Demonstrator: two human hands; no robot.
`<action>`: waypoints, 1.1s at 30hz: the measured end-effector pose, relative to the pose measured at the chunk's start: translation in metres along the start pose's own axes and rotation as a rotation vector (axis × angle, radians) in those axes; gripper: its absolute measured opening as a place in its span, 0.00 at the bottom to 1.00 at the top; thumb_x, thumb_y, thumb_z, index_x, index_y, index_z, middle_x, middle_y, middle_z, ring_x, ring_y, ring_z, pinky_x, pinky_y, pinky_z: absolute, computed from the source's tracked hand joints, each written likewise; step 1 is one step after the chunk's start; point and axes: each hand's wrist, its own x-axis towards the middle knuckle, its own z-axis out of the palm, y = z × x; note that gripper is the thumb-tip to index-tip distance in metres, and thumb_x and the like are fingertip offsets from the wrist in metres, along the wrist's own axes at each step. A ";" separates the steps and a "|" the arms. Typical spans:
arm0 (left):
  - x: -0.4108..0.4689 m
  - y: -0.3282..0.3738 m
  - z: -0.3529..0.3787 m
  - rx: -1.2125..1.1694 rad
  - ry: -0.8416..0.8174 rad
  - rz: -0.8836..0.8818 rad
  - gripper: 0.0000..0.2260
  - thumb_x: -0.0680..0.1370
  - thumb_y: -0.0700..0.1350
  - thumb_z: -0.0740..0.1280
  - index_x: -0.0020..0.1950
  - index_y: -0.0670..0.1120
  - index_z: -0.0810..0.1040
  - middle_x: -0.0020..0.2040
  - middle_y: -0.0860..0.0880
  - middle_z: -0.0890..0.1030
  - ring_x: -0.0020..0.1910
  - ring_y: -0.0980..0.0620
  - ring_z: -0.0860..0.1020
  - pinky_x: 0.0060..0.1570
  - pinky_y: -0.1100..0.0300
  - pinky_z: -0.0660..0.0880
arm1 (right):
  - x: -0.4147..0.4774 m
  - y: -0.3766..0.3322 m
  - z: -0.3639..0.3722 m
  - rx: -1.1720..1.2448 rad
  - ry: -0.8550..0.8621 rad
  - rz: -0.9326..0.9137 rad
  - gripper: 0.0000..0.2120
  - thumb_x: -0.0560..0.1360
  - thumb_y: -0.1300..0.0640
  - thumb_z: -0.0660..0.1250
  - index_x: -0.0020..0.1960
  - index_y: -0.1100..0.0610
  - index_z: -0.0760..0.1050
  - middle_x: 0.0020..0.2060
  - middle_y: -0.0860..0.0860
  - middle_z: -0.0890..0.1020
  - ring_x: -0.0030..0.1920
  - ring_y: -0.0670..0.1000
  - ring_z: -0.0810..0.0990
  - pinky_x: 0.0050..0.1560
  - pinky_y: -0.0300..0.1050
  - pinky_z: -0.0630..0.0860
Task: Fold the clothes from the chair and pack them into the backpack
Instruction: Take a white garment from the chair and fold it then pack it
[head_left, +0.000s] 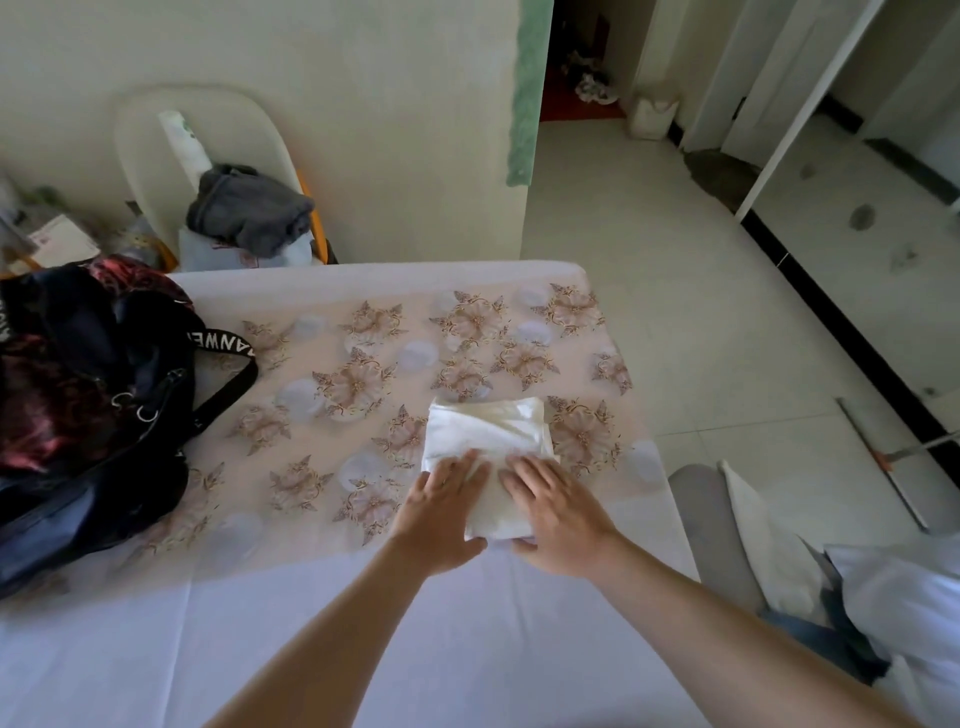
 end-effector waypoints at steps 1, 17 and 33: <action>0.001 -0.003 0.002 -0.006 0.025 0.012 0.45 0.72 0.65 0.64 0.81 0.49 0.47 0.81 0.49 0.45 0.79 0.45 0.50 0.76 0.47 0.53 | 0.000 0.005 0.006 0.009 -0.065 0.038 0.42 0.67 0.36 0.69 0.73 0.60 0.68 0.73 0.59 0.69 0.73 0.59 0.68 0.74 0.54 0.64; 0.012 -0.028 -0.051 -0.691 0.183 -0.519 0.20 0.75 0.52 0.68 0.67 0.55 0.70 0.50 0.51 0.78 0.47 0.47 0.79 0.37 0.57 0.74 | 0.037 0.056 -0.051 0.629 -0.041 0.491 0.16 0.75 0.46 0.68 0.62 0.47 0.75 0.53 0.44 0.77 0.53 0.49 0.76 0.54 0.45 0.74; 0.039 -0.002 -0.003 -0.508 0.095 -0.426 0.34 0.79 0.65 0.50 0.81 0.53 0.46 0.81 0.48 0.47 0.79 0.47 0.40 0.78 0.48 0.44 | 0.043 0.031 0.002 0.190 -0.021 0.191 0.27 0.81 0.44 0.51 0.77 0.54 0.64 0.72 0.57 0.72 0.72 0.61 0.70 0.72 0.51 0.49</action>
